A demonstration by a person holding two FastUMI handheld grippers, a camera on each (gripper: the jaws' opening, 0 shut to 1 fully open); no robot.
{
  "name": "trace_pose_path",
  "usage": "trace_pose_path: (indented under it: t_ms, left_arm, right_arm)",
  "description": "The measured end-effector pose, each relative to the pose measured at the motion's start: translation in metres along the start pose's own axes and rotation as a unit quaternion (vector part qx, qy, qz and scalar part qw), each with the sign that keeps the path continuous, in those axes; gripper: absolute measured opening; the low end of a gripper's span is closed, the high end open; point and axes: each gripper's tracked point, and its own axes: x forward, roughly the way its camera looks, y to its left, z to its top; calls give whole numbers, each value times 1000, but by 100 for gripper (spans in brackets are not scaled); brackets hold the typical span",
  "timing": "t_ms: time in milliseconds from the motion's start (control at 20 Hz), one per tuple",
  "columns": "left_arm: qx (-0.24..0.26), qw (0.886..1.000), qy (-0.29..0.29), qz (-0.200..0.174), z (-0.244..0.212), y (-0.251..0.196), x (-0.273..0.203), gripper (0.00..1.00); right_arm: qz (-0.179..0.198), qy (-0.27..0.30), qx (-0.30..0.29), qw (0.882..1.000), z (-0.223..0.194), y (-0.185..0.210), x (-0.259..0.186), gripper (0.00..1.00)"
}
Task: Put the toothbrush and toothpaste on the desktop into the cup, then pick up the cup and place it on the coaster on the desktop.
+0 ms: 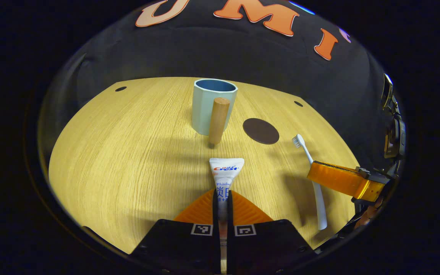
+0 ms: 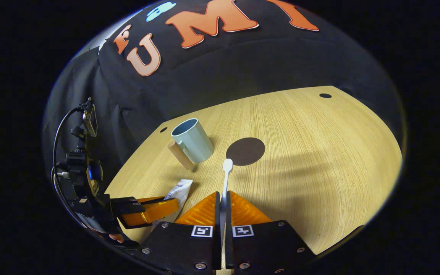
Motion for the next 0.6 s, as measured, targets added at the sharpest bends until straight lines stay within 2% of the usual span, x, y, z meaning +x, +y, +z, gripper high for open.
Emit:
trace_pose_path:
  t_ms: [150,300,600]
  left_arm:
    - [6,998,-55,8,15,5,-5,6]
    - [7,996,-88,0,23,10,-12,6]
    - [22,982,-185,-20,45,10,-30,6]
  right_arm:
    - [4,-22,-3,1000,12,-1,-7,4]
    - [6,-61,-4,998,33,-4,-15,5]
    - [11,-117,-14,993,70,-2,-32,5]
